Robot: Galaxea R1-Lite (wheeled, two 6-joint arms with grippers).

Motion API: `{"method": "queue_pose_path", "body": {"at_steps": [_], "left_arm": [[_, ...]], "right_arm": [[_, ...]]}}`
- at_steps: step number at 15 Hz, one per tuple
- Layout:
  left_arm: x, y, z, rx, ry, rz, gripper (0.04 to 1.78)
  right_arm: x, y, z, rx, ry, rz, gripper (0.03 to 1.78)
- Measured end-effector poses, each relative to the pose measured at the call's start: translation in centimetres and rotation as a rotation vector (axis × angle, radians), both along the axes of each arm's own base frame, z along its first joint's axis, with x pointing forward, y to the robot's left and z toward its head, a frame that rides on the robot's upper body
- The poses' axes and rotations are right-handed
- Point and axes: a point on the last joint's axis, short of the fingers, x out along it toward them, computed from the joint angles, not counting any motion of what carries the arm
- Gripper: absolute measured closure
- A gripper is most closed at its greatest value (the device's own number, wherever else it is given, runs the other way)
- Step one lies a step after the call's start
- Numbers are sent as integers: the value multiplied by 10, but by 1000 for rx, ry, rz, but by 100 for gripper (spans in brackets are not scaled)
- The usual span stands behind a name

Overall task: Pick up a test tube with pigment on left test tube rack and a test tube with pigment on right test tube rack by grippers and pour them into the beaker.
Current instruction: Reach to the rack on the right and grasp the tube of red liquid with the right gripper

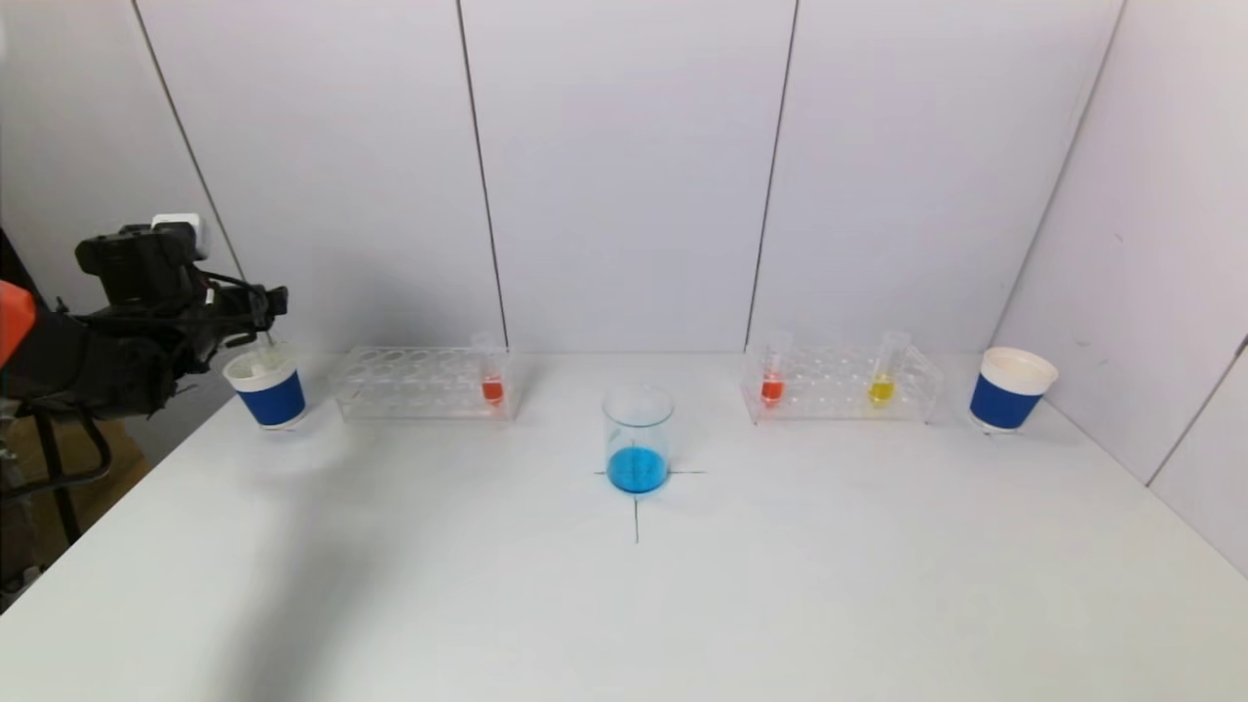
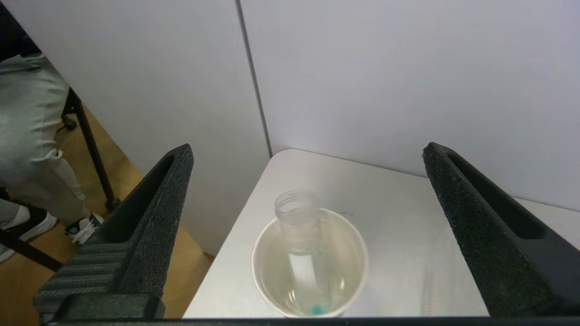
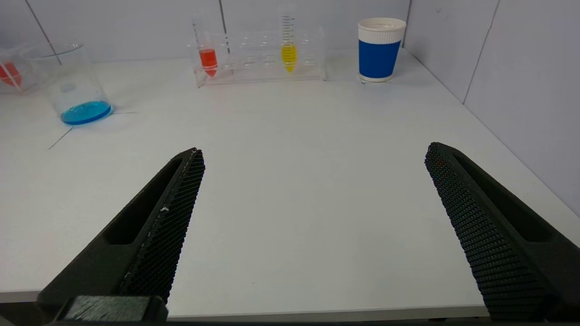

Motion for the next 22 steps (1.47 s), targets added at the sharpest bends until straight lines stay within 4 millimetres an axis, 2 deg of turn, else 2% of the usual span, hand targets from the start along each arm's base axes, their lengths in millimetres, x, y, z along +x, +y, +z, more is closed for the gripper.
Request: {"method": "queue_pose_path", "body": {"at_steps": [4,7,11,14,16,18,22], "left_arm": [[-48,-24,53,2,-29,-40,6],[-105,-43,83,9,-56,-60,6],[-191,-68,103,15,-88,-106,6],[-249,-86,106,3,-78,-182,6],[-285,-94,102,-3,-63,-218,6],[-318,-98,91,-5,-53,-237,6],[-371,-103,68,-9,-50,-279,6]], "right_arm": [[0,0,0,0,0,0,4],[0,0,0,0,0,0,4],[0,0,0,0,0,0,4],[0,0,0,0,0,0,4],[0,0,0,0,0,0,4],[0,0,0,0,0,0,4],[0,0,0,0,0,0,4]]}}
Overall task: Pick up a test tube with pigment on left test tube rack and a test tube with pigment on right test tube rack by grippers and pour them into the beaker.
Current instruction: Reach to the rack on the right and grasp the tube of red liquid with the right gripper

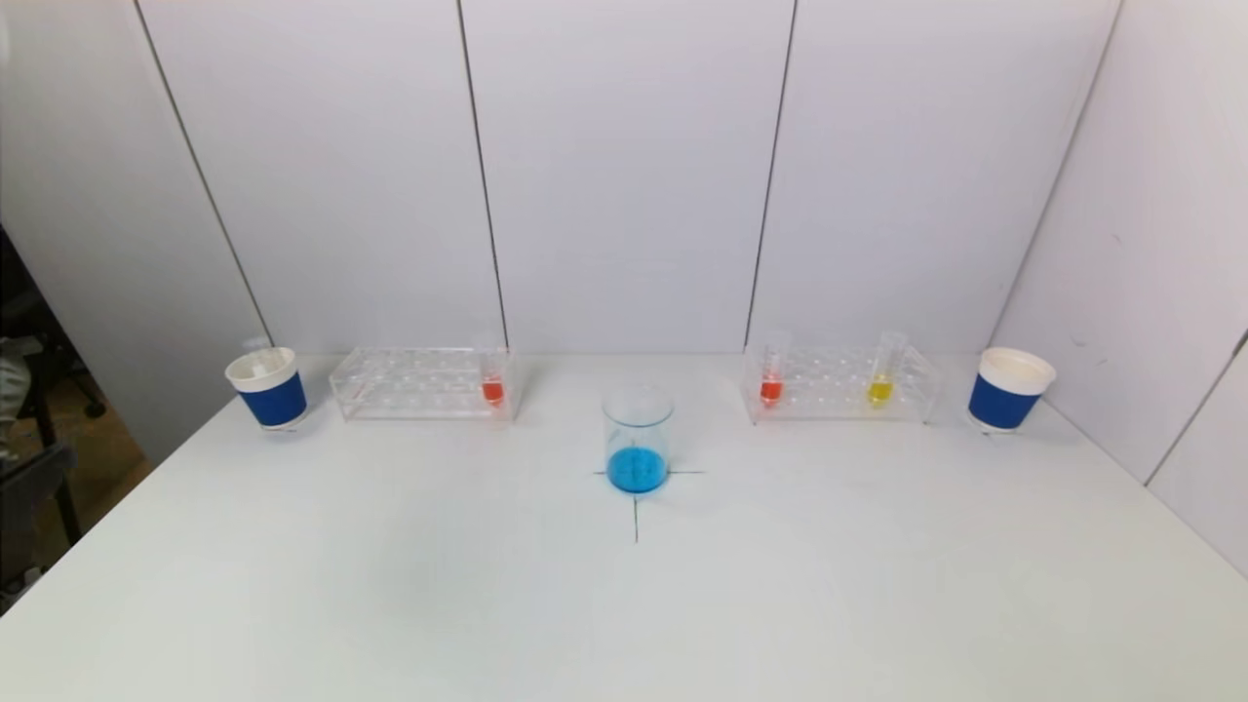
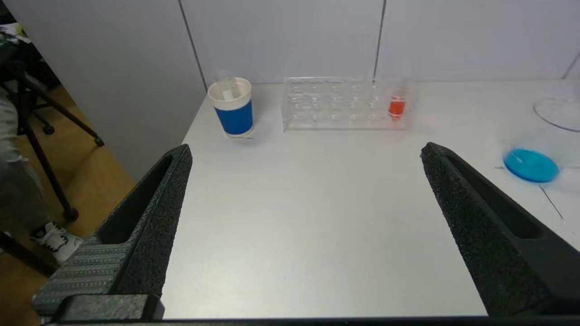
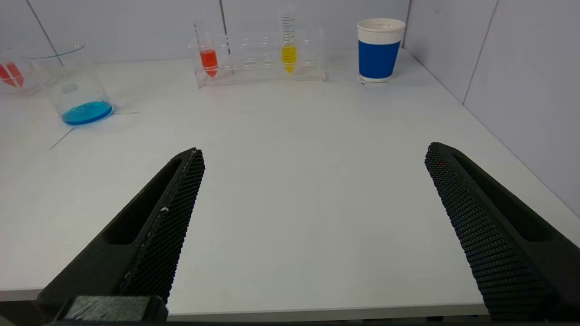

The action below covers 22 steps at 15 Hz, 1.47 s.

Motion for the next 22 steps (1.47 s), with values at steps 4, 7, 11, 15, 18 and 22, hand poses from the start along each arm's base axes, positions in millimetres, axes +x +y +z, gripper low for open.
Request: {"method": "queue_pose_path", "body": {"at_steps": [4,7,11,15,18,22], "left_arm": [[-48,-4,-31,-8,34,-67,6],[-73,-5,-56,-15,66,-95,6],[-92,-5,-84,-19,42,-121,6],[-98,-5,-115,-24,29,-121,6],[-94,-4,-129,-37,33,-107,6],[-79,-4,-149,-29,-41,-100,6]], "right_arm": [[0,0,0,0,0,0,4],[0,0,0,0,0,0,4],[0,0,0,0,0,0,4],[0,0,0,0,0,0,4],[0,0,0,0,0,0,4],[0,0,0,0,0,0,4]]}}
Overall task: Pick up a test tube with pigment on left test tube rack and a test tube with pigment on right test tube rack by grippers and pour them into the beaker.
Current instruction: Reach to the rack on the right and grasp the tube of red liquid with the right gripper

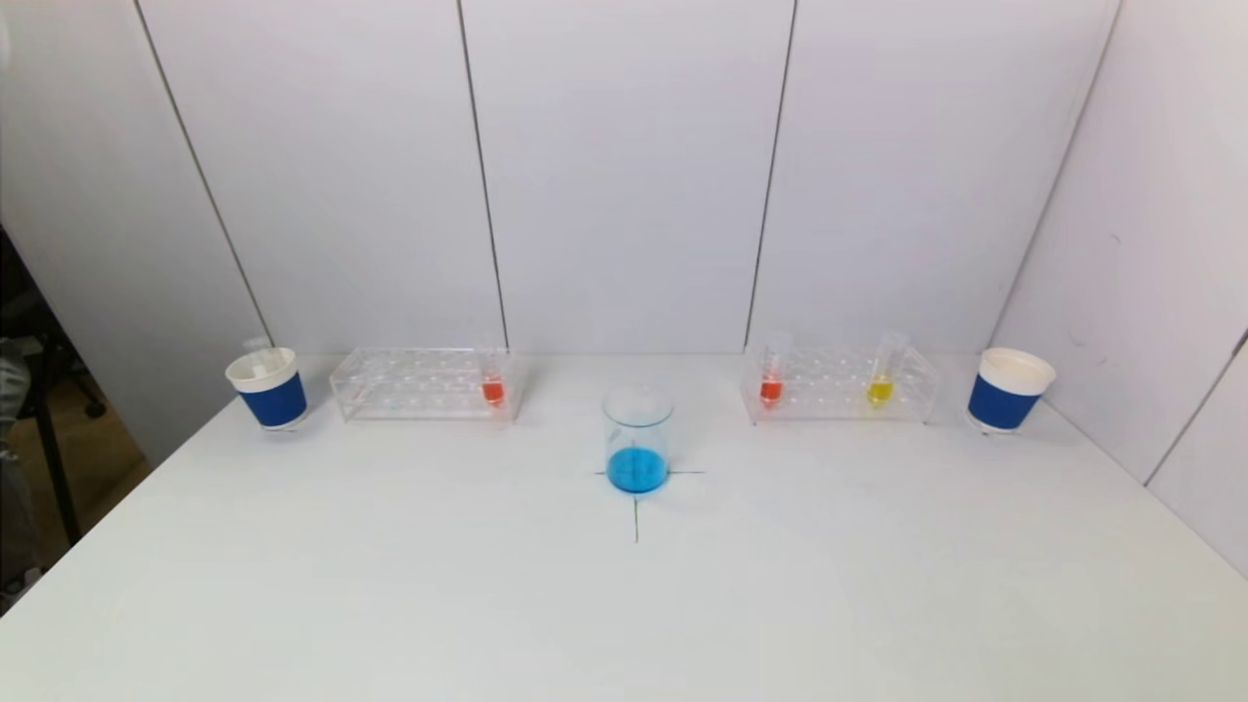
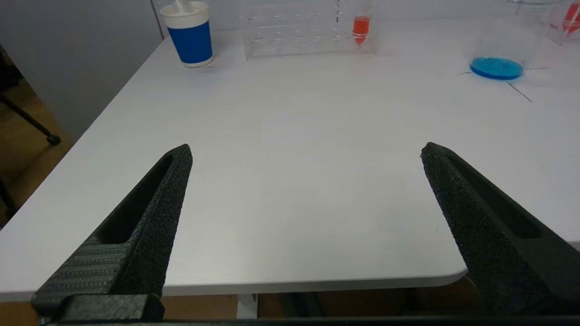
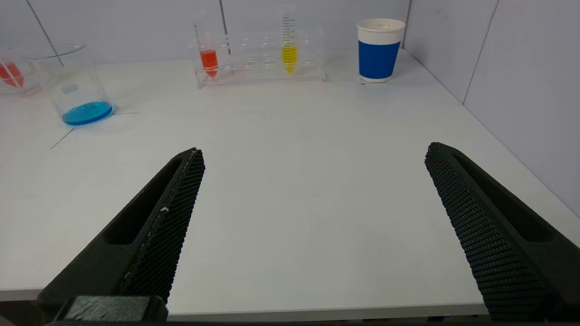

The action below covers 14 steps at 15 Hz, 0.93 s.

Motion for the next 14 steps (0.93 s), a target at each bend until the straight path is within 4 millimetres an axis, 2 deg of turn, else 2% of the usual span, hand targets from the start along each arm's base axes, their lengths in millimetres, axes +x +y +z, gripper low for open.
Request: {"method": "queue_pose_path", "body": {"at_steps": [2,4,14], "left_arm": [[4,0,-3,4,-52,-1,6],[5,0,-9,-7,-18,5,6],[5,0,-10,-43,-16,17,6]], "right_arm": [[0,0,0,0,0,0,4],[0,0,0,0,0,0,4],[0,0,0,0,0,0,4]]}}
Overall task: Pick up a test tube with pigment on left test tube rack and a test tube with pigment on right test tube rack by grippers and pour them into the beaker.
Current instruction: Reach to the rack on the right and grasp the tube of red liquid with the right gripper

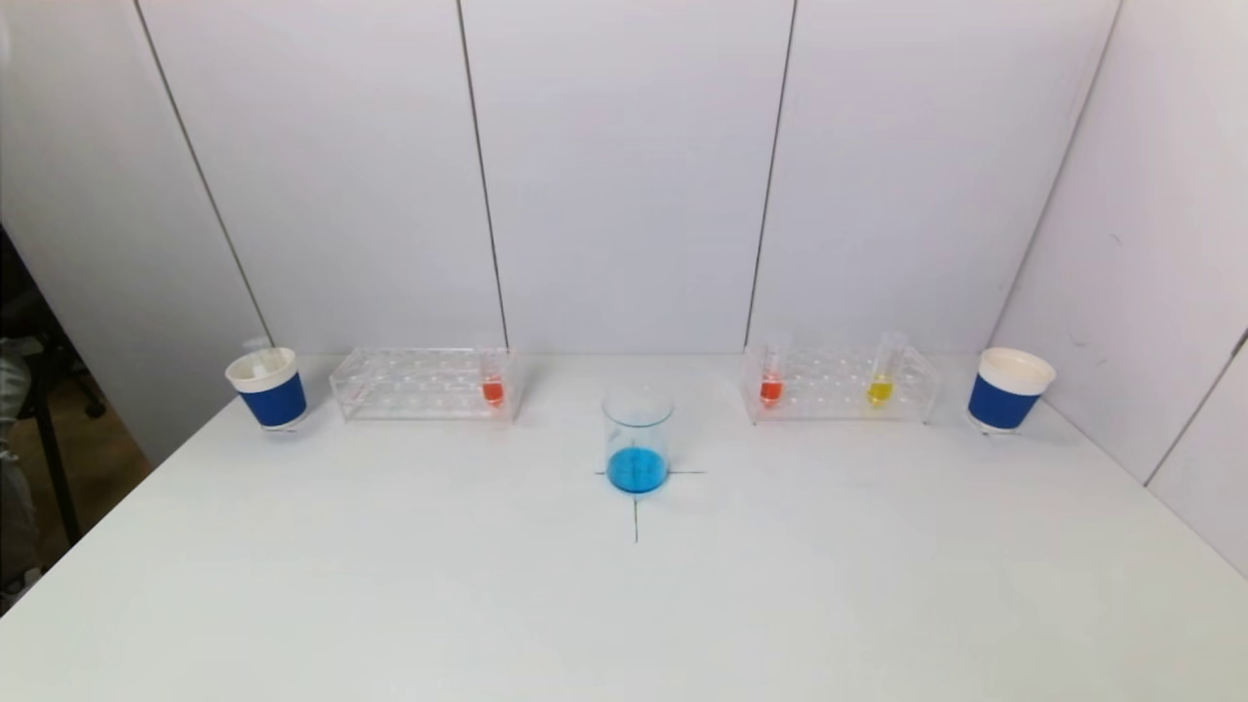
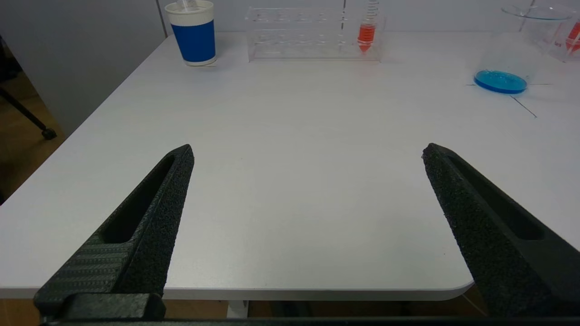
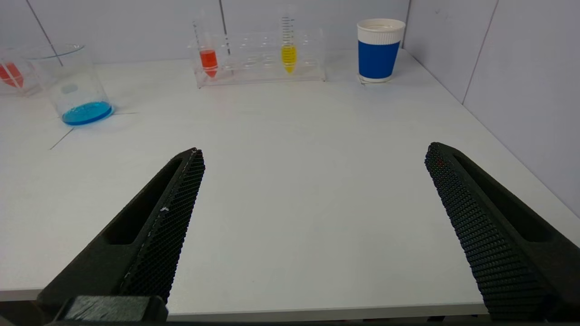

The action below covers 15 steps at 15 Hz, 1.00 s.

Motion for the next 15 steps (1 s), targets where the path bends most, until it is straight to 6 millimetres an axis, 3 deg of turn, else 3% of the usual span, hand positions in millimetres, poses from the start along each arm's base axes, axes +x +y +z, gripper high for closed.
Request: {"method": "queue_pose_path", "body": {"at_steps": [11,15], "left_arm": [[0,0,0,0,0,0,6],[0,0,0,0,0,0,6]], "right_arm": [[0,0,1,-1,-10,-3,4],[-10,0,31,7,-84,3,4]]}}
